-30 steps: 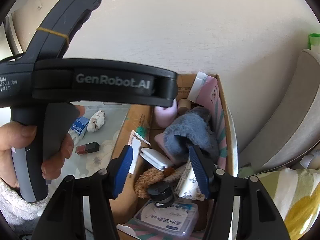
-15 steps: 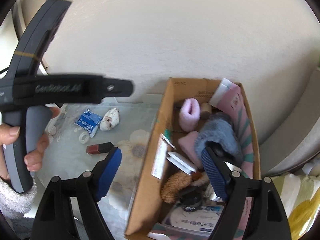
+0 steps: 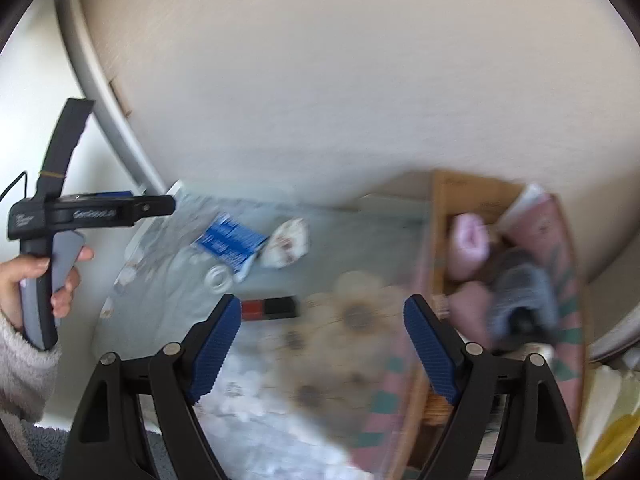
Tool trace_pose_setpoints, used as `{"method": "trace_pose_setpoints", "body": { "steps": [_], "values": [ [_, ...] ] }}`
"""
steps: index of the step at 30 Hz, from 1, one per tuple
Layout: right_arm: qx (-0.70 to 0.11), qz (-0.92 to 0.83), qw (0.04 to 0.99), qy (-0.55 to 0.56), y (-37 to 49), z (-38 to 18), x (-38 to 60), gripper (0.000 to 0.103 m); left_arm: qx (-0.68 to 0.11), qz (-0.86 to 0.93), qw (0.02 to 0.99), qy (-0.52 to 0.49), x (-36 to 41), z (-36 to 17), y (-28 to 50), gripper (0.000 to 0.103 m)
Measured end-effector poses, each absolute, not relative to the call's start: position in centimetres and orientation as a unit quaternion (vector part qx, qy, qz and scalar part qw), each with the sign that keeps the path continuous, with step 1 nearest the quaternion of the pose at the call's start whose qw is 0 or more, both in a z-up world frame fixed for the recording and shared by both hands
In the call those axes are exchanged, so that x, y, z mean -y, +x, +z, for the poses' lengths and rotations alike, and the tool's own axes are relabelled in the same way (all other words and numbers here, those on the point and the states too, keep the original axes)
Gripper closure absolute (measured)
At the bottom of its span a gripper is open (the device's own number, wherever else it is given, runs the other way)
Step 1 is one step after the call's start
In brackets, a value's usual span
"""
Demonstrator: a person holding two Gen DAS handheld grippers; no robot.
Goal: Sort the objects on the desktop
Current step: 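Move both grippers back toward the blue wipe pack and red lip gloss, then grasp the blue wet-wipe pack with left gripper while right gripper grasps the red lip gloss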
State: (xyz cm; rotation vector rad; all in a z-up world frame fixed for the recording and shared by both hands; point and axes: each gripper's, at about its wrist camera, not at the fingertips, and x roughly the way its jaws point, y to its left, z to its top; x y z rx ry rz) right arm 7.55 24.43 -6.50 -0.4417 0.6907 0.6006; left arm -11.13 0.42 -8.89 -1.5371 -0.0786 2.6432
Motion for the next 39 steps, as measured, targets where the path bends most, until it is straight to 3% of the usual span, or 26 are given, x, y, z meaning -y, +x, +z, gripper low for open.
{"method": "trace_pose_setpoints", "body": {
  "steps": [2,5,10,23,27,32,39],
  "values": [
    [-0.335,0.299,0.866,-0.219,7.3,-8.3,-26.0,0.020,0.030,0.854,0.042,-0.517,0.9,-10.6,-11.5,0.000],
    [-0.342,0.301,0.864,-0.215,7.6,-10.8,-27.8,0.000,0.034,0.837,0.056,-0.543,1.8,-13.4,-11.8,0.000],
    [-0.296,0.298,0.883,-0.208,8.3,-14.2,-29.3,0.000,0.011,0.830,0.082,-0.552,0.7,-16.4,-13.0,0.000],
    [-0.325,0.269,0.872,-0.248,12.0,-20.1,-32.8,0.000,-0.019,0.835,0.126,-0.535,-2.4,-20.0,-15.8,0.000],
    [-0.328,0.281,0.865,-0.257,12.3,-20.0,-33.1,0.000,-0.099,0.838,0.185,-0.504,-2.7,-18.7,-16.0,0.000],
    [-0.348,0.269,0.852,-0.285,13.6,-20.3,-33.6,0.000,-0.284,0.785,0.298,-0.464,-2.6,-16.9,-16.5,0.000],
    [-0.369,0.277,0.848,-0.259,15.4,-20.5,-34.0,0.000,-0.349,0.719,0.369,-0.475,-3.1,-18.0,-17.3,0.006]
  ]
}}
